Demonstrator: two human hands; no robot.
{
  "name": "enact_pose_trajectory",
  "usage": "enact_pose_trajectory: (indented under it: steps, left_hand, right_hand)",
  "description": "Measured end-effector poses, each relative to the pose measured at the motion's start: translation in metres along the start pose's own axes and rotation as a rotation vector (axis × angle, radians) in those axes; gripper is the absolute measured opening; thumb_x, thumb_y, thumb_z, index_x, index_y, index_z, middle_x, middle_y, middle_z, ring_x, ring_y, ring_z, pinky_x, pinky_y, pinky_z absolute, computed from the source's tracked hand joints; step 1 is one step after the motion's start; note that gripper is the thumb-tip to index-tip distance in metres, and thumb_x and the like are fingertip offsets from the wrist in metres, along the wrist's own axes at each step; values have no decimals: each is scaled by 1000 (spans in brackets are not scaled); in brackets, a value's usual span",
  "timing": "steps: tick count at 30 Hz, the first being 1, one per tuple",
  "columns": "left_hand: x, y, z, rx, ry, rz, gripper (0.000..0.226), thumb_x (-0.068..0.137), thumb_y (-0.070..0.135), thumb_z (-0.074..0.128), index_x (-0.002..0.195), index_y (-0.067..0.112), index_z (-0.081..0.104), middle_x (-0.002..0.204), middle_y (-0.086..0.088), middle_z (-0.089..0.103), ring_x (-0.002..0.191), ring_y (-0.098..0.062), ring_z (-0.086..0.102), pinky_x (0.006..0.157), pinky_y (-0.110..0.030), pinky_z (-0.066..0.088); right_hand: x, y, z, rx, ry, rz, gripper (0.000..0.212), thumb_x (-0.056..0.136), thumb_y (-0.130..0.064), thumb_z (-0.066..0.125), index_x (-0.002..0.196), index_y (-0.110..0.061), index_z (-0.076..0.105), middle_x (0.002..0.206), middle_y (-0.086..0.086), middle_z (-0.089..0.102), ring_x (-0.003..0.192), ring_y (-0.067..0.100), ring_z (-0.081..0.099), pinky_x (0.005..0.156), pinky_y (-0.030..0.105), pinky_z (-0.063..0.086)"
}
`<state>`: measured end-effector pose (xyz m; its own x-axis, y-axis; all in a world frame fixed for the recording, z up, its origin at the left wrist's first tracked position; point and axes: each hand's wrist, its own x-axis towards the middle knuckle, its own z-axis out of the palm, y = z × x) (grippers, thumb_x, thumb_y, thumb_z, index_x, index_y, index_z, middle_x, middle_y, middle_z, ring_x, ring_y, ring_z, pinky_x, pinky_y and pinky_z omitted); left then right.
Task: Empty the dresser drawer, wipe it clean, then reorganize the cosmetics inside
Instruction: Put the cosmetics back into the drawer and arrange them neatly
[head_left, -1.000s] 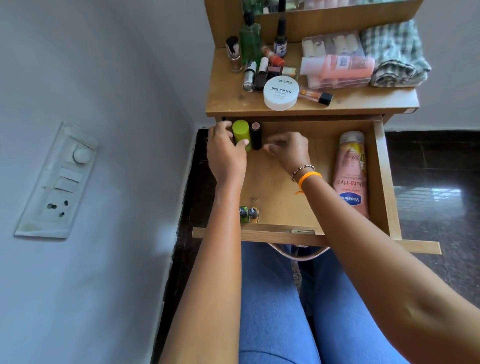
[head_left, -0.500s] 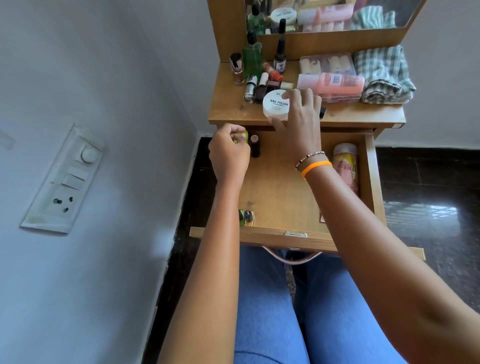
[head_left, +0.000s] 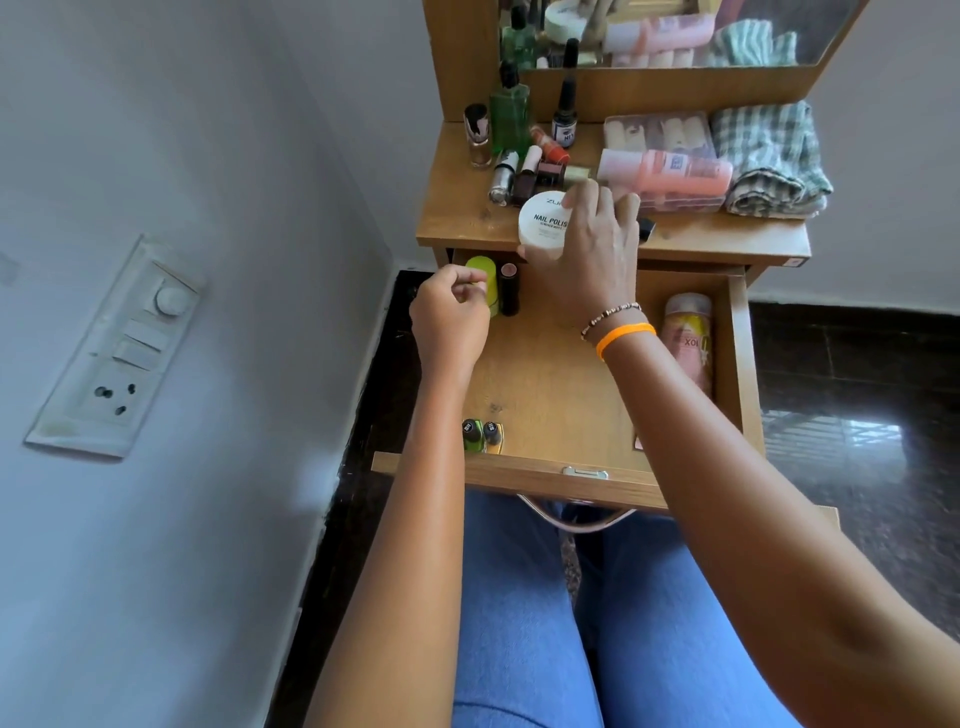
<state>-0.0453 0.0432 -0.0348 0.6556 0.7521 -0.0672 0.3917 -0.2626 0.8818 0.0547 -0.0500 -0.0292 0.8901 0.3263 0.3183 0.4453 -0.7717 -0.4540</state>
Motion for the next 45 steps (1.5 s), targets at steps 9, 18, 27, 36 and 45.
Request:
enact_pose_trajectory:
  steps: [9, 18, 27, 36, 45]
  left_hand:
    - [-14, -22, -12, 74, -200, -102, 24, 91, 6, 48, 101, 19, 66, 90, 4, 62, 92, -17, 64, 81, -26, 48]
    - [-32, -8, 47, 200, -591, -211, 38, 91, -1, 38, 122, 6, 59, 113, -13, 65, 98, -26, 65, 91, -33, 49]
    - [-28, -15, 104, 96, -631, -305, 54, 85, -9, 33, 130, 13, 54, 125, -8, 57, 107, -26, 59, 100, -35, 45]
    - [-31, -7, 109, -66, -712, -292, 59, 89, -17, 25, 143, 3, 35, 145, -12, 43, 123, -26, 51, 95, -22, 36]
    - [-24, 6, 76, -102, -523, -186, 37, 97, -3, 32, 125, 3, 56, 122, -14, 60, 77, -9, 55, 61, -5, 43]
  right_hand:
    - [-79, 19, -4, 247, -287, -67, 57, 68, -30, 77, 111, -9, 46, 112, 7, 56, 97, 27, 56, 68, 30, 41]
    - [-68, 69, 9, 26, -406, 322, 59, 77, -26, 71, 120, -2, 39, 126, 17, 49, 115, 37, 52, 88, 40, 45]
    - [-55, 93, 3, -60, -389, 342, 30, 87, -1, 47, 115, -3, 58, 128, 19, 45, 110, 43, 54, 93, 45, 46]
    - [-44, 84, -19, 286, 39, 170, 10, 80, -3, 54, 87, -3, 61, 98, 14, 58, 82, 28, 59, 71, 33, 46]
    - [-7, 62, -25, 209, 80, 196, 26, 86, -18, 60, 109, -6, 58, 113, 12, 55, 95, 30, 57, 77, 36, 44]
